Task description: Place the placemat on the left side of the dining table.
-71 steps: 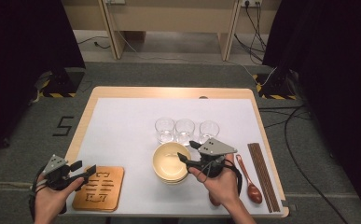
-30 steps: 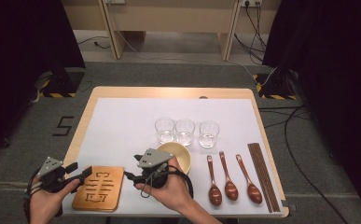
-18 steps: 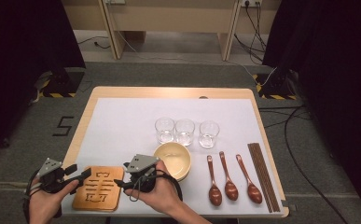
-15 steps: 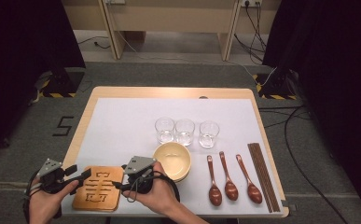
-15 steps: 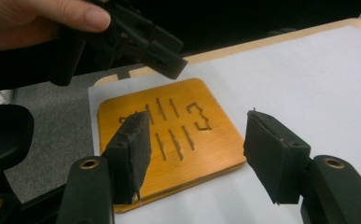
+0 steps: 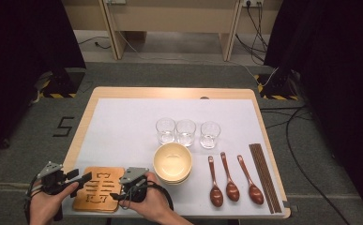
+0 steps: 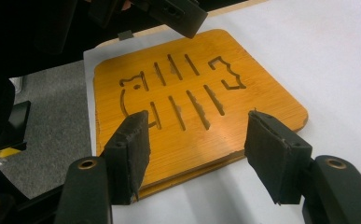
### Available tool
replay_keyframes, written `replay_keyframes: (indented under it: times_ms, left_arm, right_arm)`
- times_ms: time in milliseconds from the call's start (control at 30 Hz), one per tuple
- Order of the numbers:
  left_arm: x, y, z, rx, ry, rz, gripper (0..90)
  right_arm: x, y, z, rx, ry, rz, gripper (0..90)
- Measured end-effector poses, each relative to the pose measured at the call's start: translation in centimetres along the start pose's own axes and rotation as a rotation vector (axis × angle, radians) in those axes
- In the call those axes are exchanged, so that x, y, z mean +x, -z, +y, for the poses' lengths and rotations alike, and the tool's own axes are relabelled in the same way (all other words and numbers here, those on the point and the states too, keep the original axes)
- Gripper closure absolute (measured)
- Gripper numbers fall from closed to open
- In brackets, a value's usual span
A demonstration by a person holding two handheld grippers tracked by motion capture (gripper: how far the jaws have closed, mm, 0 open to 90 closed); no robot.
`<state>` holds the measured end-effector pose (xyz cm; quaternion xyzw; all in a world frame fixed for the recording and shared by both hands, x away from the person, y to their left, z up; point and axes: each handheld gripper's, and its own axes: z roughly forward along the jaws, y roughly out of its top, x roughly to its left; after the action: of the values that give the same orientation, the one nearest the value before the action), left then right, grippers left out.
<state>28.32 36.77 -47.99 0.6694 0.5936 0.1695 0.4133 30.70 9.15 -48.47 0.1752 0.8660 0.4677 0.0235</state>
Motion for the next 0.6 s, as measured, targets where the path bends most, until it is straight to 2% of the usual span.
replay_keyframes:
  times_ms: [233,600]
  left_arm:
    - [-0.1,-0.1,-0.1,0.01,-0.007,-0.008,34.7]
    - [0.0,-0.1,-0.1,0.01,-0.004,-0.002,35.6]
  right_arm:
    - [-0.4,-0.5,-0.3,-0.01,-0.046,0.025,39.9]
    - [-0.5,-1.2,-0.7,0.013,-0.074,0.033,39.6]
